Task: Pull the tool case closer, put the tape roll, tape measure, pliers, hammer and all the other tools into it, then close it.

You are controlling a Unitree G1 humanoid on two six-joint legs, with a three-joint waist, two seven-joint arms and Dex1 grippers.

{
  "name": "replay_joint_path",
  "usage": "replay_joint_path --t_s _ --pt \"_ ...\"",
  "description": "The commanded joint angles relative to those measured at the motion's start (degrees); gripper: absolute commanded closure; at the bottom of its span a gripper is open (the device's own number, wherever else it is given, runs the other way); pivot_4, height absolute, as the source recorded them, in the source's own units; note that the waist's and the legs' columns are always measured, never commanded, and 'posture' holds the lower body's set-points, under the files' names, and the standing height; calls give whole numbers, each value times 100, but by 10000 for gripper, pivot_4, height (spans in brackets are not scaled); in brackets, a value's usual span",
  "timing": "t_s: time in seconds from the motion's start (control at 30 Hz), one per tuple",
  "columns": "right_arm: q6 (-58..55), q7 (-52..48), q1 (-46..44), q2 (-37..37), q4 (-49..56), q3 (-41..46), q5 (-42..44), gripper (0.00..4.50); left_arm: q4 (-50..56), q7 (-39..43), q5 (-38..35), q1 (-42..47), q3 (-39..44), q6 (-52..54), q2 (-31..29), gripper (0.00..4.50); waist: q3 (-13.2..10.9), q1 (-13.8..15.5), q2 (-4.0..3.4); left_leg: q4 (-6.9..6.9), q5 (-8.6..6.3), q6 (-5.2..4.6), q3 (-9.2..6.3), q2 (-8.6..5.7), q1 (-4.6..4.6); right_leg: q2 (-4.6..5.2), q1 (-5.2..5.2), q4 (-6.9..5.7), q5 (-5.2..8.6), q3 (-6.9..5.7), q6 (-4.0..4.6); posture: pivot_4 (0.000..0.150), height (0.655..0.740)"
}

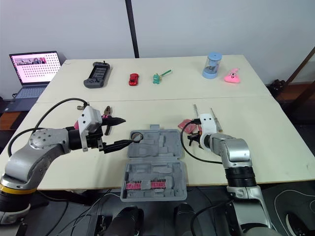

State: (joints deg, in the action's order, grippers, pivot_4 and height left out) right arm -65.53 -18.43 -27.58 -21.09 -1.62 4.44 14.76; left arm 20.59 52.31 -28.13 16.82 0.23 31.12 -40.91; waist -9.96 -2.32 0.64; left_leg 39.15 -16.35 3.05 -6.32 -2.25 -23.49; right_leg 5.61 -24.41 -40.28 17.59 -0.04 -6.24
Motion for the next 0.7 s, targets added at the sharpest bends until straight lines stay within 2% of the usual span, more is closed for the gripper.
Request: replay_joint_path --t_s 0.03,0.33,0.7 --pt "-386 -37 173 -78 597 109 171 44586 -30 74 75 125 -94 -196 50 0 0 -2 0 0 0 0 0 0 0 0 0 0 0 0 0 1500 6741" --pt "-1390 -350 1049 -368 1621 390 742 44586 -99 360 106 121 -266 -306 88 0 0 30 0 0 0 -1 -5 0 0 0 3 2 0 0 0 1500 6741" --pt "-2658 -439 1523 -90 2844 818 1414 44586 -122 442 119 163 -374 -310 147 0 0 30 1 0 -1 -2 -7 1 1 -1 5 4 0 -1 0 1500 6741"
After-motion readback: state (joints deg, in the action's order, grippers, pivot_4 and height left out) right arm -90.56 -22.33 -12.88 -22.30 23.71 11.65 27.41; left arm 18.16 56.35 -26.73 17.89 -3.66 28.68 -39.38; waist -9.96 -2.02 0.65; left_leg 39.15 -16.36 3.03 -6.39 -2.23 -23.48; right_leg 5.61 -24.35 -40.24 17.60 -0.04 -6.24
